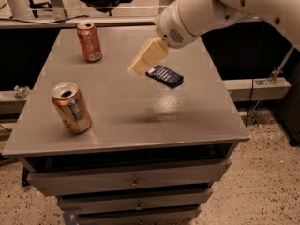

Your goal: Move coke can near orange can

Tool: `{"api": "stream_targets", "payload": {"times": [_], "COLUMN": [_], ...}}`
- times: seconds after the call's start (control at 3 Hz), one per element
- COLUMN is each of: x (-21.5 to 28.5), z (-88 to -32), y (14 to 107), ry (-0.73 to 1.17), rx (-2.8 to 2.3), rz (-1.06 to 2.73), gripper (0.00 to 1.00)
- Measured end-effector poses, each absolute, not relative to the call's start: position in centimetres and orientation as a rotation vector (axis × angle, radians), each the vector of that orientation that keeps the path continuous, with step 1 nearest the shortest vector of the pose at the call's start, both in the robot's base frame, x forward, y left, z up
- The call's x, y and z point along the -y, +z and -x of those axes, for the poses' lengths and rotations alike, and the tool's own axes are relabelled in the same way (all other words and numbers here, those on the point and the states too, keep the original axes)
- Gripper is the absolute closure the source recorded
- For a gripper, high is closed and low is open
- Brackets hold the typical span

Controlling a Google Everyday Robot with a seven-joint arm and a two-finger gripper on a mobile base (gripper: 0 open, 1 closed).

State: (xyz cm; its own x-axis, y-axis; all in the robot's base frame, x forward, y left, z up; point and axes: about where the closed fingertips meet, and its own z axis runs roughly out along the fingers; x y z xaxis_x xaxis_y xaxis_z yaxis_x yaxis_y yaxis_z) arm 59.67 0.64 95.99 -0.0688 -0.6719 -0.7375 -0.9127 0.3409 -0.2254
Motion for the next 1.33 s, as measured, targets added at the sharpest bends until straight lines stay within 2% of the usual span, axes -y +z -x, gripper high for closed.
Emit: {"api": "stream_targets", "payload": {"times": [0.67, 1.33], "x": [-1.4, -7.8], "z": [-60.0, -66.5], "y": [95.4, 92.0], "ry": [0.391, 0.470], "rx": [-1.796, -1.701], "rz": [1.387, 1.306], "gripper": [0.00, 0.00]}}
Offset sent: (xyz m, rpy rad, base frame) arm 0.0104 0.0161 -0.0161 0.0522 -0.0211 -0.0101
